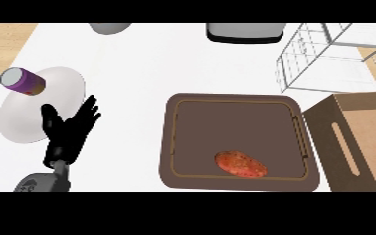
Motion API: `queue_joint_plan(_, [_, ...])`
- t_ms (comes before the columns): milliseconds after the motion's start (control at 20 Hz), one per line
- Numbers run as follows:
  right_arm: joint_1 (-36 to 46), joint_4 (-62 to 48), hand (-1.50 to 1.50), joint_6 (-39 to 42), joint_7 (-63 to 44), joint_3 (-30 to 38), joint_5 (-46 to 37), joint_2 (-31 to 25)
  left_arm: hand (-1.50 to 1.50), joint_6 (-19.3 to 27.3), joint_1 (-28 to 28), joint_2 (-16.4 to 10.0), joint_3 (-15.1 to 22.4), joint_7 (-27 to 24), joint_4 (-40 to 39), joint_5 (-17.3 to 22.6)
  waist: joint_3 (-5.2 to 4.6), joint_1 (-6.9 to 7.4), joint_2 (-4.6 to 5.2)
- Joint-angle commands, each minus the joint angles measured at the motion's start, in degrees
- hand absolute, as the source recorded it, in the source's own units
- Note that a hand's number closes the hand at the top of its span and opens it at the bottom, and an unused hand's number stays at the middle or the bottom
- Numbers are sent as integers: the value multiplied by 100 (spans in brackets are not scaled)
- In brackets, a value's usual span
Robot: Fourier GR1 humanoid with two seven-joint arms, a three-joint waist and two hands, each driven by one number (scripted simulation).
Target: Pick the squash from the tray and place it in the tiered shelf
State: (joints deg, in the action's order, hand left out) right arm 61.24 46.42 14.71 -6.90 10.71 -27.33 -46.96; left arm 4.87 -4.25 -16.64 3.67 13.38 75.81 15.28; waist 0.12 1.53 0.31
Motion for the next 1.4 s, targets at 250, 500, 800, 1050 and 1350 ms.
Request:
queue_joint_plan(250, [543,-1157,150,-439,889,49,-308,189,0,85,156,154,36,256,252,-148,-10,12,6])
queue_joint_plan(500, [915,-1535,150,-312,1062,84,-408,47,0,-236,-81,-48,-249,200,-67,-32,-13,-19,10])
queue_joint_plan(800, [645,-1698,150,-686,945,295,-343,249,0,-67,149,176,-170,21,-110,-215,-13,-73,-7])
queue_joint_plan(1050, [1000,-2304,-150,-625,960,951,121,-156,0,-81,-2,137,-170,262,61,-206,-8,-1,22])
queue_joint_plan(1350, [1183,-2389,-150,-480,793,1575,827,-39,0,-30,64,364,-37,-3,-122,-388,-10,-50,17])
